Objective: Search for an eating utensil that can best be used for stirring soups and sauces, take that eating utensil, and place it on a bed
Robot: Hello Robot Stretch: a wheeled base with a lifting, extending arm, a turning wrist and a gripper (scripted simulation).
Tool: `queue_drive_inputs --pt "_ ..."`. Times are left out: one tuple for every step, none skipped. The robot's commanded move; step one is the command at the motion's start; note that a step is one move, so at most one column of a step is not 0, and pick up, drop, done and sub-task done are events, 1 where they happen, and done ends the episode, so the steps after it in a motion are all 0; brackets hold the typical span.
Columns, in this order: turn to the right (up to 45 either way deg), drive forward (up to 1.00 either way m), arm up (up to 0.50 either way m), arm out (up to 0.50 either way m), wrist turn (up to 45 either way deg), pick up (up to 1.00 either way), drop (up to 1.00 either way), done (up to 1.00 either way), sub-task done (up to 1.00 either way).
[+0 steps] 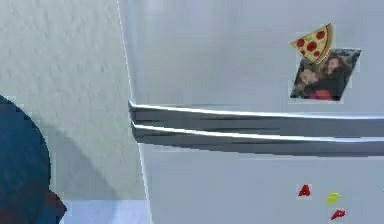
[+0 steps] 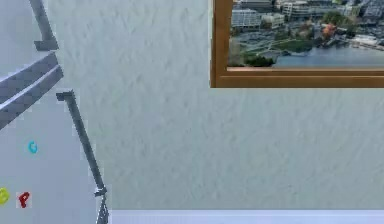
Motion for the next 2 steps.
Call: queue_drive_inputs --pt "-45.0 0.00 0.00 0.00 0.0 0.00 0.00 0.00 0.00" --pt "-45.0 0.00 0.00 0.00 0.0 0.00 0.00 0.00 0.00"
